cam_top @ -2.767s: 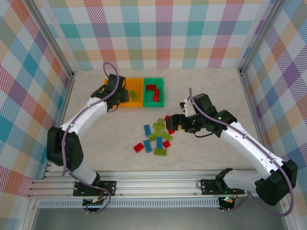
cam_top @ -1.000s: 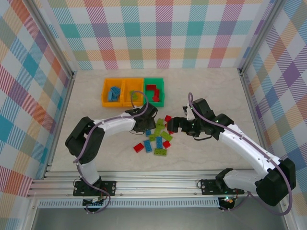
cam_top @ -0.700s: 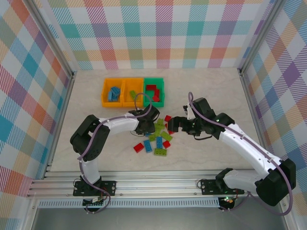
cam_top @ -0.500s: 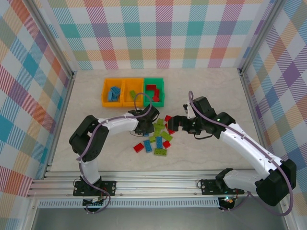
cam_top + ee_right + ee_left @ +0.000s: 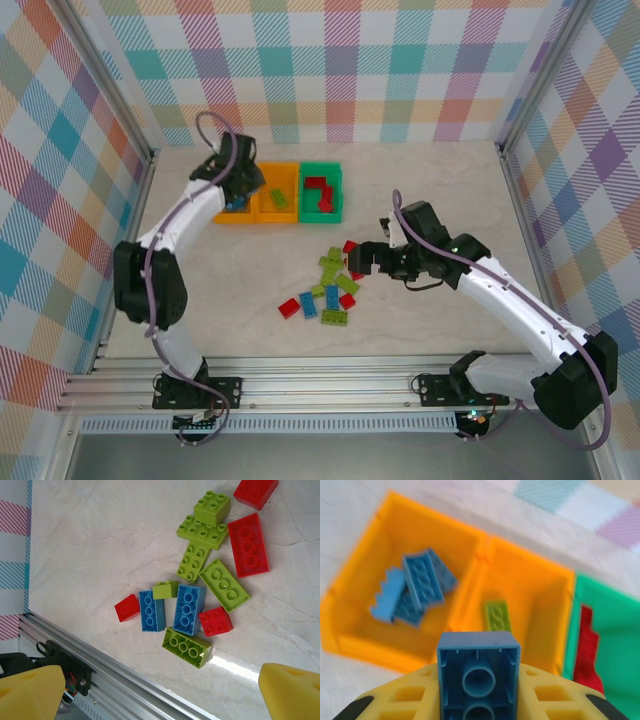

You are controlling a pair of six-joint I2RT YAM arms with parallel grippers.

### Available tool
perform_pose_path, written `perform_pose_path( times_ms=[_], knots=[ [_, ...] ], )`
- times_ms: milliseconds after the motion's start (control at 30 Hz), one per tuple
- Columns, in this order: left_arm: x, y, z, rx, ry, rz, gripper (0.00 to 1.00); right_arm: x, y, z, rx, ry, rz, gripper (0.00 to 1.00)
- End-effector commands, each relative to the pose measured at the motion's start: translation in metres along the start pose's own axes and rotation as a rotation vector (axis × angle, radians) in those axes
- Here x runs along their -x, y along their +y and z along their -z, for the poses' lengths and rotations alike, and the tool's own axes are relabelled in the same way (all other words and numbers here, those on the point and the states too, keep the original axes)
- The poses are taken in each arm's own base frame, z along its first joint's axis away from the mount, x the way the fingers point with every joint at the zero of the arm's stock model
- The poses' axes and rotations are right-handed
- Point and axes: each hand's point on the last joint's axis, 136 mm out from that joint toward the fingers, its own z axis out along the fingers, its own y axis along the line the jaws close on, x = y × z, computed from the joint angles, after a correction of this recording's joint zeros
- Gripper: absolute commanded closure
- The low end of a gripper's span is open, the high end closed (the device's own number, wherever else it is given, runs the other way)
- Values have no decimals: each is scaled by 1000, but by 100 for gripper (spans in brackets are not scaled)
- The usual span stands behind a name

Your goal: Sort the legos into containers by color

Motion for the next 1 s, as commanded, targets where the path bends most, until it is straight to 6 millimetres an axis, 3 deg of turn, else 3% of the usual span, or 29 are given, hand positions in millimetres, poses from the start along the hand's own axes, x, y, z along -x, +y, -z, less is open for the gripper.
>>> perform_pose_path(
  times_ms=[0, 200, 267, 367, 467, 567, 733, 800, 967],
  knots=[
    [-2, 17, -43, 46, 113, -13, 70, 4, 10, 6, 28, -8, 15, 0],
    [18, 40, -84, 111, 152, 55, 65, 1, 7, 16, 13, -26, 17, 0],
    [18, 43, -90, 107, 169, 73, 57, 2, 7, 17, 11, -32, 19, 0],
    [20, 47, -86, 116, 166, 75, 45, 3, 8, 16, 12, -30, 17, 0],
    [26, 44, -70, 94, 146, 76, 44, 4, 7, 12, 7, -25, 20, 0],
    [31, 36, -36, 26, 117, 112, 47, 6, 0, 6, -28, -21, 15, 0],
    [11, 4, 64, -161, 35, 86, 48, 4, -2, -18, -94, 28, 37, 2],
    [-11, -11, 109, -237, 4, -17, 48, 2, -3, -33, -134, 60, 56, 4],
    [-77, -30, 192, -475, 3, -371, 47, 2, -18, -65, -270, 117, 70, 15]
  ],
)
